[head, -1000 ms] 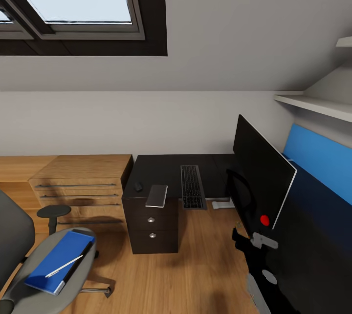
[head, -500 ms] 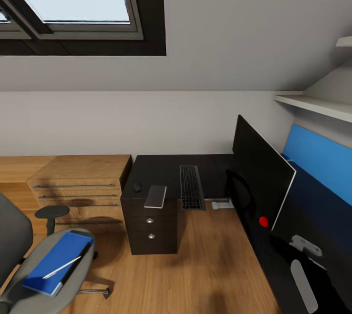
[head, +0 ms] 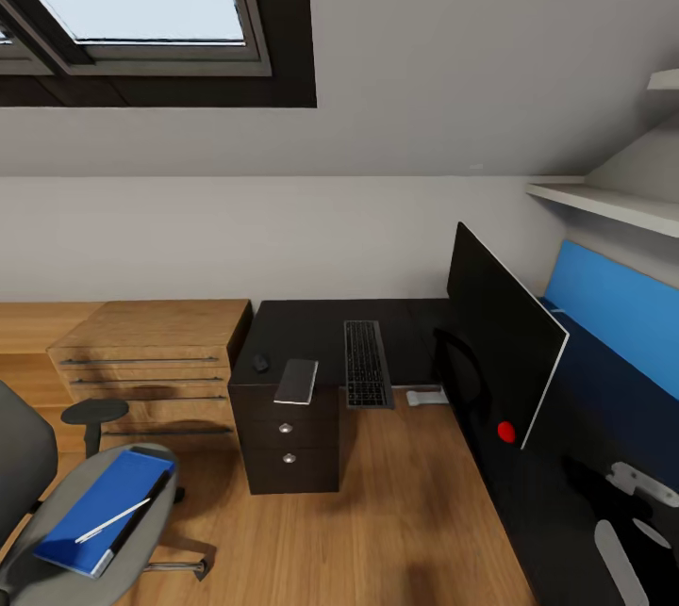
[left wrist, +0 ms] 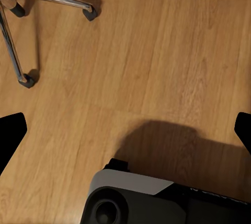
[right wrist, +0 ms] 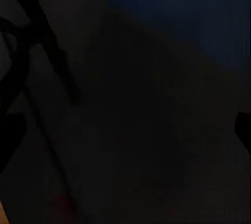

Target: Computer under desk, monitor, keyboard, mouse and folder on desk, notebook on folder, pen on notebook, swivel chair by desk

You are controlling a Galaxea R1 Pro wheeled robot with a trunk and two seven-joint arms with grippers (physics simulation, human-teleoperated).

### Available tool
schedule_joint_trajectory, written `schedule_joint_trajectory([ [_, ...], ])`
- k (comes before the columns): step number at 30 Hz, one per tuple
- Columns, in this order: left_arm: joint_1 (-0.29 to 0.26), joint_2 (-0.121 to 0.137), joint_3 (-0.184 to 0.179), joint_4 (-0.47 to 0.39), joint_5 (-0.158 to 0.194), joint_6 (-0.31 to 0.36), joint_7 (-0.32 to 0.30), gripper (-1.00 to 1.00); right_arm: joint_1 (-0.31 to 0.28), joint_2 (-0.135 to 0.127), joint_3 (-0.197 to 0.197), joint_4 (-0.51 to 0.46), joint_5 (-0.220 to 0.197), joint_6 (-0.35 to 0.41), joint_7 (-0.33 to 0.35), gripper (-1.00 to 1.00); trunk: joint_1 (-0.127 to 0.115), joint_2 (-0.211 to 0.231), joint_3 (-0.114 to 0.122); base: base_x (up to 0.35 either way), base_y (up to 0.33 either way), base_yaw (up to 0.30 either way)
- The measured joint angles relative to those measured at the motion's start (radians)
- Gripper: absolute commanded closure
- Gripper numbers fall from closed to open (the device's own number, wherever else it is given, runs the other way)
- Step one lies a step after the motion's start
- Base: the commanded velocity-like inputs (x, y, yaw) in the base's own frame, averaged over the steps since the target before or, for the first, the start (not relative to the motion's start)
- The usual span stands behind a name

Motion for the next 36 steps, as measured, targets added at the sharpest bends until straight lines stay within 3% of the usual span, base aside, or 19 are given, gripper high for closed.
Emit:
schedule_joint_trajectory([
  [8, 0.0, 0.0, -0.001, 0.0, 0.0, 0.001, 0.0, -1.0, 0.0, -0.015, 0.004, 0.006, 0.0, -0.06, 0.003, -1.0, 0.0, 0.0, 0.0, 0.123, 0.0, 0.0],
  [36, 0.0, 0.0, 0.001, 0.0, 0.0, 0.001, 0.0, -1.0, 0.0, -0.016, -0.002, 0.001, -0.001, -0.067, -0.001, -1.0, 0.0, 0.0, 0.0, 0.03, -0.004, 0.0],
])
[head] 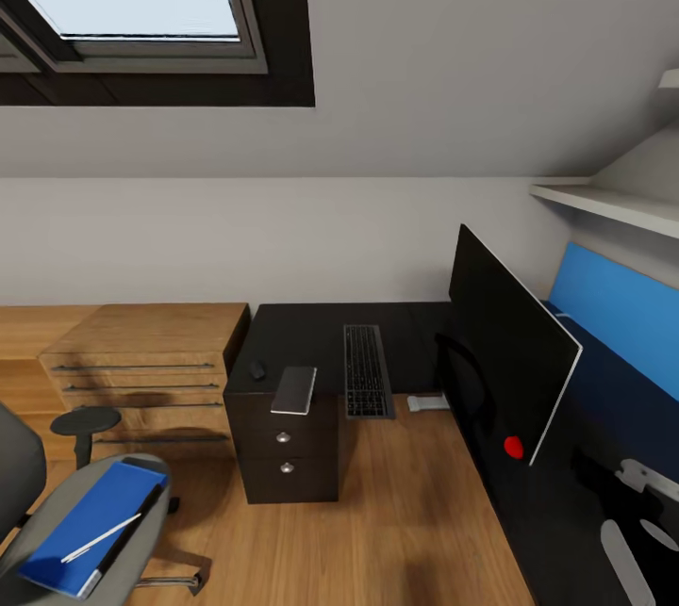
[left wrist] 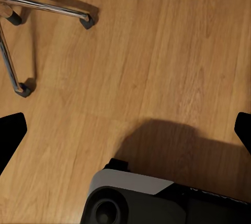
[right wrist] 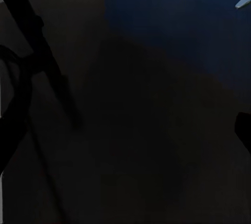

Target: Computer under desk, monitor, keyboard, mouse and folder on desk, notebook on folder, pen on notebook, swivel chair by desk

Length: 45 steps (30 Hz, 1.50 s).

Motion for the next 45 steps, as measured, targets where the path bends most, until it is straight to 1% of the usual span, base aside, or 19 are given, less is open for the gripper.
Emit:
schedule_joint_trajectory([
  [11, 0.0, 0.001, -0.001, 0.0, 0.001, 0.002, 0.0, -1.0, 0.0, -0.001, -0.001, 0.0, 0.0, 0.0, -0.002, -1.0, 0.0, 0.0, 0.0, 0.02, -0.003, 0.0],
  [22, 0.0, 0.001, -0.001, 0.0, 0.0, 0.002, 0.0, -1.0, 0.0, -0.003, -0.005, 0.006, 0.002, -0.015, -0.005, -1.0, 0.0, 0.0, 0.0, 0.159, -0.08, 0.0],
  [28, 0.0, 0.001, 0.0, 0.0, 0.0, 0.001, 0.0, -1.0, 0.0, -0.022, -0.009, 0.01, 0.003, -0.018, -0.005, -1.0, 0.0, 0.0, 0.0, 0.037, -0.011, 0.0],
  [31, 0.0, 0.002, 0.0, 0.0, 0.0, 0.001, 0.0, -1.0, 0.0, -0.029, -0.009, 0.01, 0.003, -0.018, -0.006, -1.0, 0.0, 0.0, 0.0, 0.193, -0.002, 0.0],
  [36, 0.0, 0.002, 0.001, 0.0, 0.0, 0.001, 0.0, -1.0, 0.0, -0.047, -0.011, 0.01, 0.003, -0.018, -0.006, -1.0, 0.0, 0.0, 0.0, 0.15, -0.001, 0.0],
  [45, 0.0, 0.002, 0.0, 0.001, 0.001, 0.002, 0.0, -1.0, 0.0, -0.051, -0.008, 0.009, 0.007, -0.018, -0.004, -1.0, 0.0, 0.0, 0.0, 0.206, 0.0, 0.0],
])
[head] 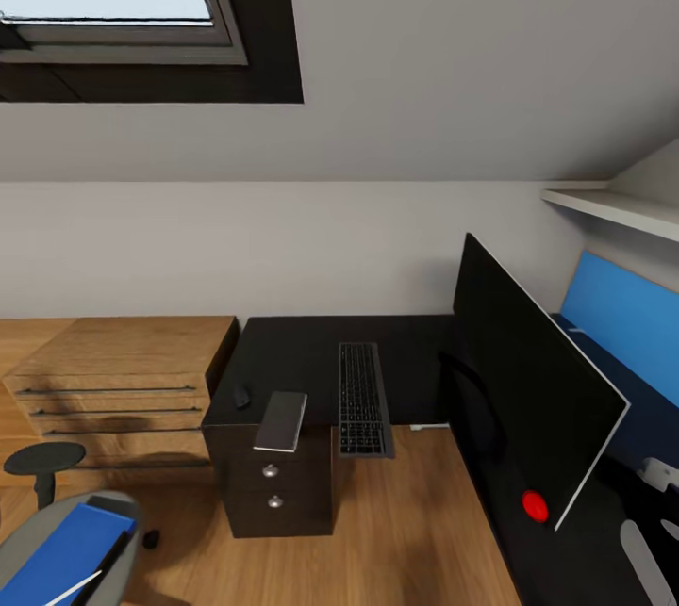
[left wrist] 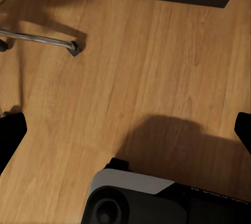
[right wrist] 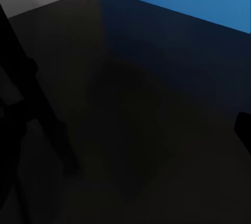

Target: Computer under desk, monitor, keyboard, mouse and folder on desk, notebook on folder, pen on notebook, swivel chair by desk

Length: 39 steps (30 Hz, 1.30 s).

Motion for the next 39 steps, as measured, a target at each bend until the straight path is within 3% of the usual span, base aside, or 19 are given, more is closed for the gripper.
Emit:
schedule_joint_trajectory([
  [15, 0.0, 0.0, 0.0, 0.0, 0.001, 0.001, 0.0, -1.0, 0.0, 0.0, 0.007, -0.002, 0.034, -0.001, 0.012, -1.0, 0.0, 0.0, 0.0, 0.018, 0.0, 0.0],
  [19, 0.0, 0.0, 0.0, -0.001, 0.0, 0.0, 0.0, -1.0, 0.0, 0.001, 0.01, -0.003, 0.059, -0.001, 0.05, -1.0, 0.0, 0.0, 0.0, 0.0, 0.0, 0.0],
  [24, 0.0, 0.0, 0.0, 0.0, 0.0, 0.001, 0.0, -1.0, 0.0, 0.005, 0.01, -0.007, 0.083, -0.002, 0.15, -1.0, 0.0, 0.0, 0.0, 0.0, 0.0, 0.0],
  [39, 0.0, 0.0, 0.0, -0.001, 0.0, 0.001, 0.0, -1.0, 0.0, 0.019, 0.009, -0.015, 0.1, -0.002, 0.18, -1.0, 0.0, 0.0, 0.0, 0.0, 0.0, 0.0],
])
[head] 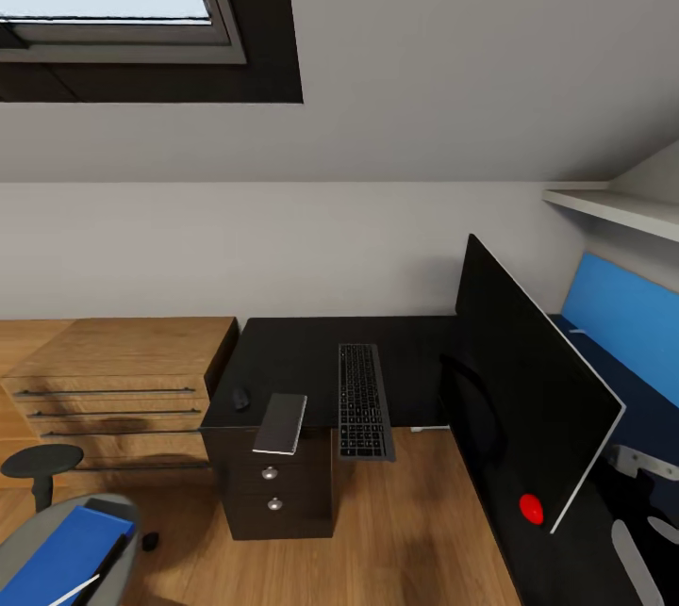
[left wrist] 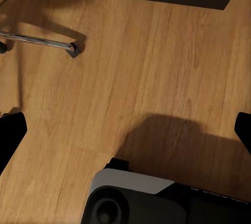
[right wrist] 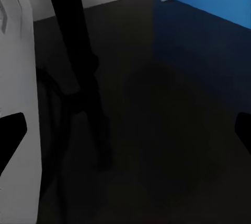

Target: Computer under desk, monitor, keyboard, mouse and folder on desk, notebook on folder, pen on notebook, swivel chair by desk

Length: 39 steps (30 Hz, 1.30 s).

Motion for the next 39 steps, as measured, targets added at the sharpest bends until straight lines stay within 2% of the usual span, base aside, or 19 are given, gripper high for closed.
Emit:
schedule_joint_trajectory([
  [6, 0.0, 0.0, 0.0, 0.0, 0.0, 0.0, 0.0, -1.0, 0.0, 0.007, 0.001, 0.0, 0.0, 0.0, -0.001, -1.0, 0.0, 0.0, 0.0, 0.0, 0.0, 0.0],
  [10, 0.0, 0.0, 0.0, 0.0, 0.0, 0.0, 0.0, -1.0, 0.0, 0.03, 0.002, -0.001, 0.004, -0.001, -0.004, -1.0, 0.0, 0.0, 0.0, 0.0, 0.0, 0.038],
  [13, 0.0, 0.0, 0.0, 0.0, 0.0, 0.0, 0.0, -1.0, 0.0, 0.036, 0.002, -0.001, 0.006, -0.001, -0.004, -1.0, 0.0, 0.0, 0.0, 0.0, 0.0, 0.129],
  [39, 0.0, 0.0, 0.001, 0.0, 0.0, 0.0, 0.002, -1.0, 0.0, 0.037, -0.001, -0.001, 0.006, -0.001, -0.006, -1.0, 0.0, 0.0, 0.0, 0.0, 0.0, 0.249],
])
